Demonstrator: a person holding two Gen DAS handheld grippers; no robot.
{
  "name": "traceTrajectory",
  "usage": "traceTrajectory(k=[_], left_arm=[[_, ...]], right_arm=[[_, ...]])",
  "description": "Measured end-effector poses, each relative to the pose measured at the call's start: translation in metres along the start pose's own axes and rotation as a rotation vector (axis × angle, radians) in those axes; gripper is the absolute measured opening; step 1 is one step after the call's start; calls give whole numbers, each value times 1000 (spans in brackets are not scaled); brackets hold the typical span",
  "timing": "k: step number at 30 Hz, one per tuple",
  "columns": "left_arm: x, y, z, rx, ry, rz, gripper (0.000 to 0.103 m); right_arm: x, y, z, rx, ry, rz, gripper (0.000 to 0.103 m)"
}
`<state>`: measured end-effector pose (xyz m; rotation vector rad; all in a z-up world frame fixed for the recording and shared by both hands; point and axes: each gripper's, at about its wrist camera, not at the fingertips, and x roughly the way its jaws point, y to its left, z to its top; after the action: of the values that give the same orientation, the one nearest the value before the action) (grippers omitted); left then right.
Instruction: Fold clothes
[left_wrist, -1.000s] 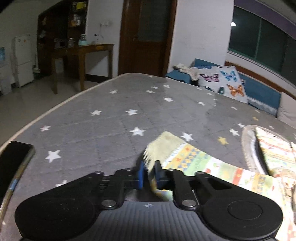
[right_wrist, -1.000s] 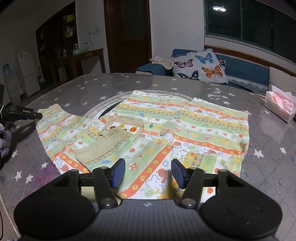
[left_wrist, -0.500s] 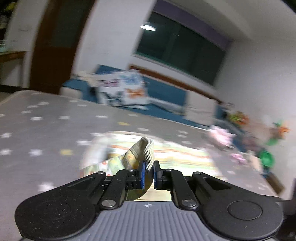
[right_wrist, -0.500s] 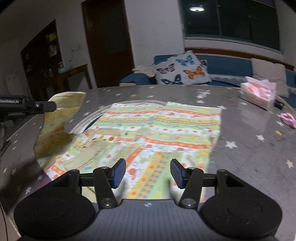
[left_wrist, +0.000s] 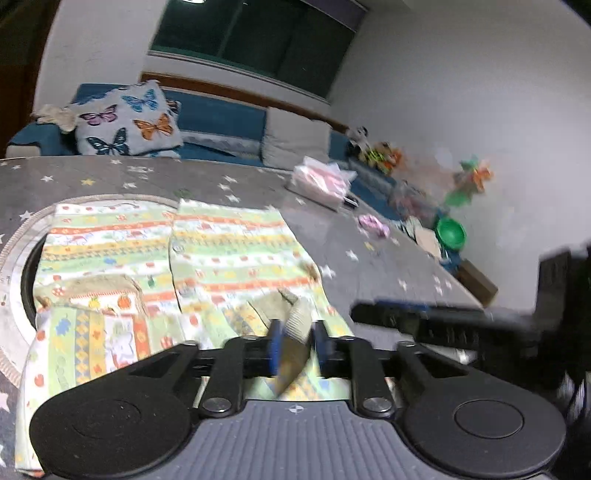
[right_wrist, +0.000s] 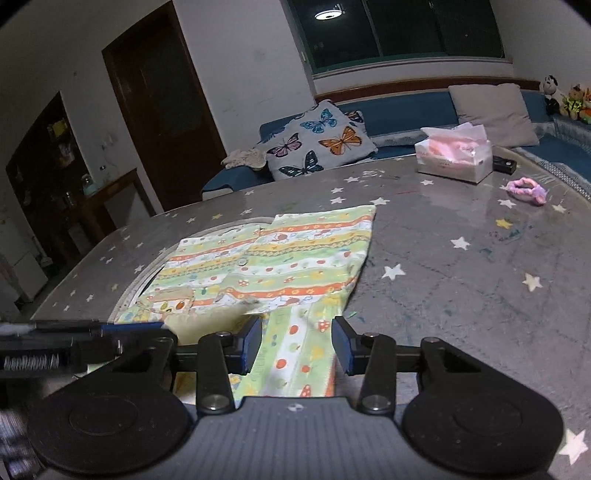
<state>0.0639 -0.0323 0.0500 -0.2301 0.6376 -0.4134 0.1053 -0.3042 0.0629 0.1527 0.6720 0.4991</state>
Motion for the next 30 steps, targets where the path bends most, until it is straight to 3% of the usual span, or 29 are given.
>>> traceTrajectory(k=[3,11,15,18,26,30], left_arm=[[-14,2,-7,50,-28,37,41],[-51,51,-14,51,-75,262,51],[-63,80,-23,12,-56,359,52],[-66,94,-29,-8,-39,394,52],[-59,97,-37,38,-10,435,52],[-51,96,-42,69,31,457,52]], right_arm=[[9,6,0,-4,20,25,41],[49,31,-10,-49,112,48,40],[58,37,-11,-72,123,33,29],[59,42,-11,-102,125,10,8],[32,56,-1,-173,34,-51,7],[42,51,-4,-178,65,-81,7]])
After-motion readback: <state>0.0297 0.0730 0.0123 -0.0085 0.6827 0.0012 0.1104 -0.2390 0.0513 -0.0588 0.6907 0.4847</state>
